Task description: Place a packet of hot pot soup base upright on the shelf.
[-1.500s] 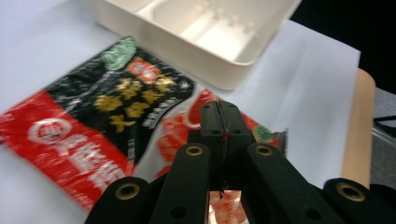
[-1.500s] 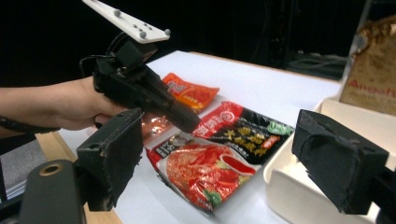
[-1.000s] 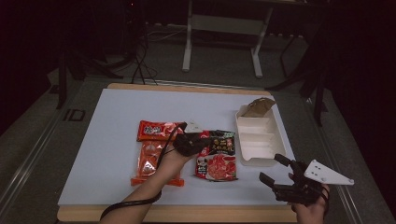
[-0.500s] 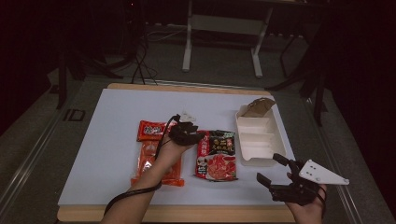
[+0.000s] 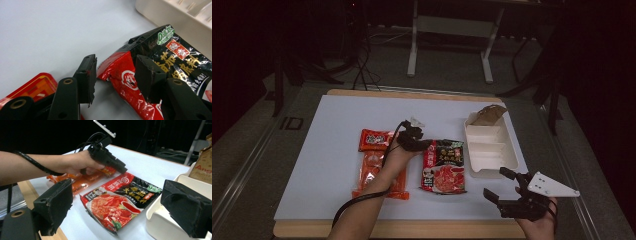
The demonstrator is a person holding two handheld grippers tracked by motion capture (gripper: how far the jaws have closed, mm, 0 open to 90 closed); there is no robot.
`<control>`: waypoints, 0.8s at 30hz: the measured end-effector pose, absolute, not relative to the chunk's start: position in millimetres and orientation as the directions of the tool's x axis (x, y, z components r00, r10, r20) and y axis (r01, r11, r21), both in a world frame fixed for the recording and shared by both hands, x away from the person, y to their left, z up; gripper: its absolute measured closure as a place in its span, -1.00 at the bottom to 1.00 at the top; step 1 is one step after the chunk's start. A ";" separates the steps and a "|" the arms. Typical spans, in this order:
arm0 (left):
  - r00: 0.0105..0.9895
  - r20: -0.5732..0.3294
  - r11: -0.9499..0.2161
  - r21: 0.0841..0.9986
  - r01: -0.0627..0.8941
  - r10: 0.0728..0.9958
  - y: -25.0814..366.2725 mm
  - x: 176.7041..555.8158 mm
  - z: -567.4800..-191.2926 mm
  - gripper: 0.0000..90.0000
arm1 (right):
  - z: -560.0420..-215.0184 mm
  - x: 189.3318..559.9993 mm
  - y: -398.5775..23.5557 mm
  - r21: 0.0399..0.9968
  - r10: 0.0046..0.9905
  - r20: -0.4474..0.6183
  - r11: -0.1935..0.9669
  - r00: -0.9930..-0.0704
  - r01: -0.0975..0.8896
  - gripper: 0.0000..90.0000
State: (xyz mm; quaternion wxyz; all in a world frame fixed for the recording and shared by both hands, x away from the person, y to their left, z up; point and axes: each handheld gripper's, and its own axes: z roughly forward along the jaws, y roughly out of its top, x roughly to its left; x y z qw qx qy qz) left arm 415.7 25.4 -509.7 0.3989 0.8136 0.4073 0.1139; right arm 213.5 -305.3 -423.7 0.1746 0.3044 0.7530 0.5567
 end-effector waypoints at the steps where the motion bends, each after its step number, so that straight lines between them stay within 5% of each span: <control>1: 0.645 -0.125 -0.370 0.730 0.574 0.754 23.6 419.1 -511.4 0.15 | -424.0 213.7 -305.4 0.944 0.653 0.075 0.197 -0.754 0.264 -0.77; 15: 0.673 -0.145 -0.459 0.627 0.630 0.725 13.7 430.9 -526.2 0.17 | -426.1 215.4 -304.3 0.939 0.650 0.091 0.196 -0.755 0.283 -0.77; 24: 0.666 -0.109 -0.499 0.576 0.647 0.738 3.0 430.3 -524.6 0.41 | -426.6 216.3 -302.6 0.935 0.647 0.088 0.208 -0.758 0.287 -0.76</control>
